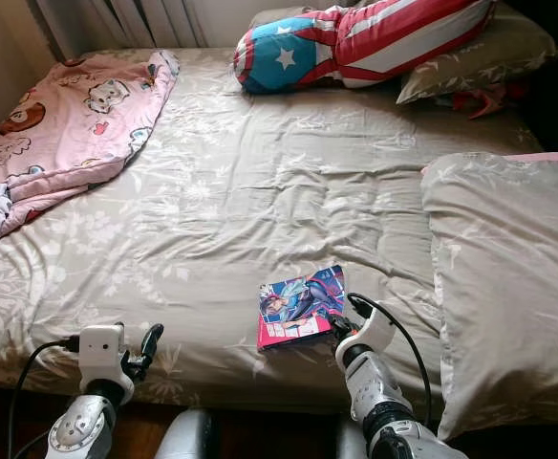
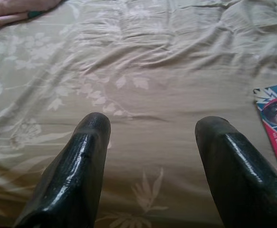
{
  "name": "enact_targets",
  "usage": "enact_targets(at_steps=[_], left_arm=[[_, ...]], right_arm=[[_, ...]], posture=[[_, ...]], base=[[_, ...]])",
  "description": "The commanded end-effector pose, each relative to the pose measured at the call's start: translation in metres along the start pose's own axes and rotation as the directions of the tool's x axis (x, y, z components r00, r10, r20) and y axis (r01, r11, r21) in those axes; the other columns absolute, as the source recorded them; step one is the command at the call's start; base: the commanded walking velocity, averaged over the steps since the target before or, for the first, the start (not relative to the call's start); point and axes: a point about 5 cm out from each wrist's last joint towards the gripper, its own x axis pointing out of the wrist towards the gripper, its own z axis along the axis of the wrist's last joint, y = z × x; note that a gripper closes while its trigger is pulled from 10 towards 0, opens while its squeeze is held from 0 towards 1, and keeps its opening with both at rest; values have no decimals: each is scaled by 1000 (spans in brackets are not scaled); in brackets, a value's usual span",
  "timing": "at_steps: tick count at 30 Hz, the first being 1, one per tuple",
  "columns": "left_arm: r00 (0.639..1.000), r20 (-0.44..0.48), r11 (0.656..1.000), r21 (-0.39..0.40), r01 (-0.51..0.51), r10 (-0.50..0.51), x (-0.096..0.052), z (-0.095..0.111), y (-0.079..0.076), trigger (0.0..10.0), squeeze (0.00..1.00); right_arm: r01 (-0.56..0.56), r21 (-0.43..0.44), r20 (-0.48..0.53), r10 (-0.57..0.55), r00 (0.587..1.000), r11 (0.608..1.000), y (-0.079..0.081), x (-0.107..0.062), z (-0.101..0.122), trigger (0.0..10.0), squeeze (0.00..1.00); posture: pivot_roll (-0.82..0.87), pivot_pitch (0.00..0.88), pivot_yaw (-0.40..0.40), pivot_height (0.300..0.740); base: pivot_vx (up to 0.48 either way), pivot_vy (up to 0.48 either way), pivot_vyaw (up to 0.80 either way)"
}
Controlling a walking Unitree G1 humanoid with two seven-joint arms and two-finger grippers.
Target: Clean up the room
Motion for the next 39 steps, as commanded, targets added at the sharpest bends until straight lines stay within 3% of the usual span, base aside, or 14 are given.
enact_targets(at_steps=[1, 10, 19, 20, 21, 27, 28, 29, 30, 39], left_arm=[[1000, -11, 1000, 15, -10, 10, -3, -1, 6, 10000, 0], [1000, -10, 1000, 13, -2, 2, -2, 0, 2, 10000, 0], [1000, -12, 1000, 14, -4, 5, -2, 0, 2, 10000, 0], [1000, -12, 1000, 14, -4, 4, -2, 0, 2, 10000, 0], [1000, -13, 1000, 14, -4, 4, -2, 0, 2, 10000, 0], [1000, -15, 1000, 14, 0, 0, -2, 0, 1, 10000, 0], [1000, -15, 1000, 13, 0, 0, -2, 0, 1, 10000, 0], [1000, -16, 1000, 13, 0, 0, -2, 0, 1, 10000, 0], [1000, -16, 1000, 12, 1, -1, -2, 0, 1, 10000, 0], [1000, -17, 1000, 4, 5, -5, -1, 0, -2, 10000, 0]], right_arm=[[30, -1, -5, -30, 1000, 1000, -4, -1, -3, 10000, 467], [50, 154, 38, -56, 998, 987, -4, 0, 0, 10000, 451], [36, 163, 33, -42, 999, 986, -3, 0, -1, 10000, 471], [37, 165, 35, -43, 998, 986, -3, -1, -1, 10000, 788], [37, 167, 38, -43, 998, 985, -3, -1, 0, 10000, 1000], [53, 159, 45, -60, 997, 986, -6, -1, 2, 10000, 1000], [58, 155, 44, -65, 997, 986, -7, -1, 2, 10000, 918], [63, 149, 44, -70, 997, 987, -8, -1, 3, 10000, 388], [68, 145, 44, -75, 996, 987, -8, -1, 3, 10000, 0], [115, 152, 75, -127, 989, 982, -18, -4, 12, 10000, 0]], posture=[[77, 158, 75, 638], [76, 156, 74, 638], [77, 156, 74, 638], [77, 157, 75, 638], [75, 157, 75, 638], [73, 158, 77, 638], [72, 158, 77, 638], [72, 158, 77, 638], [71, 157, 76, 638], [64, 155, 72, 638]], base=[[0, 0, 0], [0, 0, 0], [0, 0, 0], [0, 0, 0], [0, 0, 0], [0, 0, 0], [0, 0, 0], [0, 0, 0], [0, 0, 0], [0, 0, 0]])
